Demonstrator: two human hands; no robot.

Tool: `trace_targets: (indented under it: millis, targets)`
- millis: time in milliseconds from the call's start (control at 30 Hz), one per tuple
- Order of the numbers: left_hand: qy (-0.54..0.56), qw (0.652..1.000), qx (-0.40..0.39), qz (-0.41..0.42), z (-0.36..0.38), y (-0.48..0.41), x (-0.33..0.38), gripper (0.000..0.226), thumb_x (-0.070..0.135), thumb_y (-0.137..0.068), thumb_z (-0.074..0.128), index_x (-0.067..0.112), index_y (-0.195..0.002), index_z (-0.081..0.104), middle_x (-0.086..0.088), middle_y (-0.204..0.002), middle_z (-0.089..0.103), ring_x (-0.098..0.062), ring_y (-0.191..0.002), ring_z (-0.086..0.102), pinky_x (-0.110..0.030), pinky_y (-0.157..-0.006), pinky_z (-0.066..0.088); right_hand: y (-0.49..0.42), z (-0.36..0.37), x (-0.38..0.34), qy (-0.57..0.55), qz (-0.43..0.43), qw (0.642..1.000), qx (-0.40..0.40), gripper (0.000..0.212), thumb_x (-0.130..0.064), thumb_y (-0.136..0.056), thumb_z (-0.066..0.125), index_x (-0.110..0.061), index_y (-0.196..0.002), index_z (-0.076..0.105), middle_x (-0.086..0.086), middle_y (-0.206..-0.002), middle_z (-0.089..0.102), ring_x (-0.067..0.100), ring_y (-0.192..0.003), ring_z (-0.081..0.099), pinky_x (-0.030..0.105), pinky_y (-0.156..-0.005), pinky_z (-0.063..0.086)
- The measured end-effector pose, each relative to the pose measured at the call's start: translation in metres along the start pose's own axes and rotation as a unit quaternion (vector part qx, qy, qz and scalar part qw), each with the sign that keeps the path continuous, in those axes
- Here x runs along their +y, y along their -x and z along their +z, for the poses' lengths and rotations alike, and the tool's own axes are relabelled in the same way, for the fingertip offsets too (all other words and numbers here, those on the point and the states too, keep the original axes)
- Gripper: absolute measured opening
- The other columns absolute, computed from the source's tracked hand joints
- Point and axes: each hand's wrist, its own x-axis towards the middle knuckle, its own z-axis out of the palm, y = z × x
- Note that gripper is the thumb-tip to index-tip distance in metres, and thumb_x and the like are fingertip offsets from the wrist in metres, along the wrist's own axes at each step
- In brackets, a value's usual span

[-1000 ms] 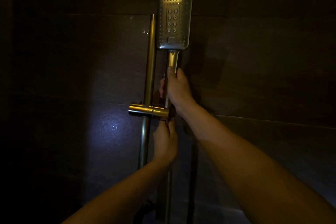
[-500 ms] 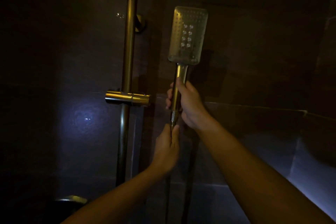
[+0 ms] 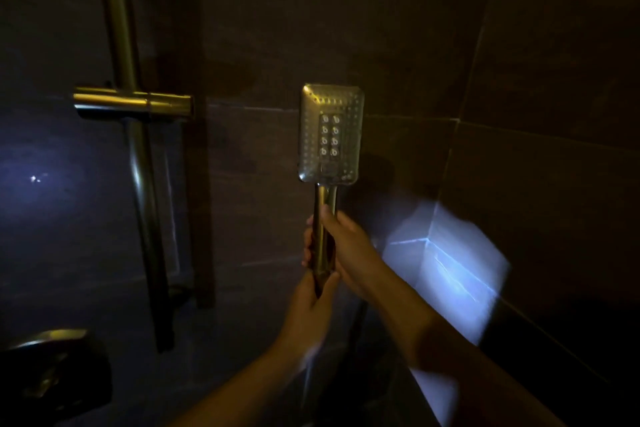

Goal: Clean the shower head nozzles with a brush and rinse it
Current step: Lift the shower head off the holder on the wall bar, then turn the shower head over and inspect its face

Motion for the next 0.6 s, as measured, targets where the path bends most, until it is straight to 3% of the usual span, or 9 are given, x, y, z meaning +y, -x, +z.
trace_targets:
  millis: [33,133,267,433,600]
  targets:
    - [0.001,1.0,-0.012,-0.026,0.005,0.012,-0.005,0.014,0.017,-0.099,0.055,0.016,-0.107,0.066,-0.007,-0.069,0.064,-0.017,-0.058,0.059,-0.042,-0.06,0.05,0.013,-0.01,0.008,-0.008,0.02,1.0,0.003,0.026,-0.029,-0.101,0.047,-0.007,-0.09,0.057,0.009,-0.064,0.06,0.022,-0.053,0.058,0.034,-0.052,0.051]
    - [-0.002,0.995,-0.046,-0.087,0.016,0.043,-0.017,0.012,0.016,-0.097,0.056,0.018,-0.088,0.064,0.001,-0.056,0.054,-0.006,-0.043,0.05,-0.021,-0.043,0.042,0.046,-0.036,0.026,-0.015,0.07,0.997,-0.004,0.029,-0.029,-0.101,0.047,-0.003,-0.096,0.059,0.011,-0.069,0.066,0.025,-0.061,0.064,0.039,-0.06,0.057]
    - [-0.082,0.989,0.001,-0.124,0.032,0.088,-0.032,0.023,0.017,-0.091,0.065,0.019,-0.07,0.058,0.004,-0.047,0.049,-0.014,-0.044,0.047,-0.034,-0.053,0.04,0.09,-0.055,0.045,-0.06,0.119,0.991,-0.019,0.035,-0.034,-0.1,0.045,-0.001,-0.098,0.055,0.014,-0.07,0.063,0.027,-0.057,0.062,0.038,-0.059,0.055]
    - [-0.065,0.983,0.004,-0.17,0.061,0.156,-0.036,0.011,0.022,-0.089,0.066,0.013,-0.091,0.061,0.008,-0.05,0.053,-0.011,-0.044,0.049,-0.029,-0.051,0.039,0.146,-0.073,0.067,-0.131,0.171,0.976,-0.024,0.041,-0.041,-0.097,0.043,-0.003,-0.087,0.051,0.012,-0.056,0.057,0.025,-0.042,0.054,0.028,-0.048,0.048]
    - [-0.063,0.977,-0.002,-0.205,0.089,0.214,-0.025,0.014,0.02,-0.095,0.059,0.007,-0.099,0.058,-0.003,-0.065,0.053,-0.012,-0.048,0.049,-0.027,-0.048,0.042,0.193,-0.096,0.076,-0.149,0.189,0.97,-0.041,0.044,-0.045,-0.084,0.059,-0.002,-0.089,0.054,0.015,-0.063,0.058,0.027,-0.048,0.055,0.033,-0.053,0.048]
